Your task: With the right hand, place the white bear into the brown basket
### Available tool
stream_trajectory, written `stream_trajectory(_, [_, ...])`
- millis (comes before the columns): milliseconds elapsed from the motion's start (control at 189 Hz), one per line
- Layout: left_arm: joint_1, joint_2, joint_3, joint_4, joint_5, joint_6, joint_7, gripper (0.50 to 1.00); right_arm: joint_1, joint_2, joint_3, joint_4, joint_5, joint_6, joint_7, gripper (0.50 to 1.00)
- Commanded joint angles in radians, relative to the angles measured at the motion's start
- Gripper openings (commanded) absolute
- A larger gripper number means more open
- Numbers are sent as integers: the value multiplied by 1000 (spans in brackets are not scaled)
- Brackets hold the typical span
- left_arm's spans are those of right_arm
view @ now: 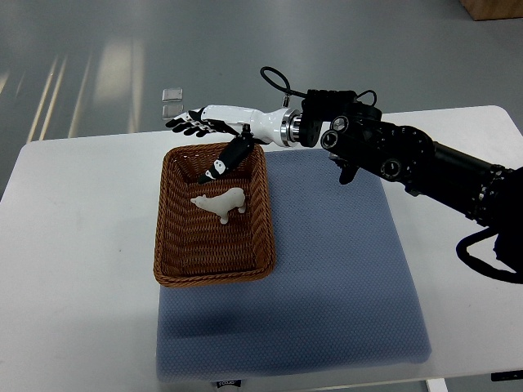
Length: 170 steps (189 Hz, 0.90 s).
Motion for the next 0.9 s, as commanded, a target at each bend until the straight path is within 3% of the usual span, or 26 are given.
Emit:
stream_trajectory(0, [0, 0, 0, 0, 0, 0, 0, 1000, -43, -50, 46, 0, 134, 50, -18, 919])
stream_trajectory(429, [0, 0, 0, 0, 0, 0, 0, 1000, -204, -236, 207, -5, 522, 87, -50, 919])
stream_trajectory(672, [0, 0, 0, 0, 0, 0, 0, 1000, -304, -274, 233, -12, 855, 69, -170, 919])
stream_trajectory(894, [0, 0, 0, 0, 0, 0, 0, 1000, -353, -267, 231, -12, 959, 17, -217, 919])
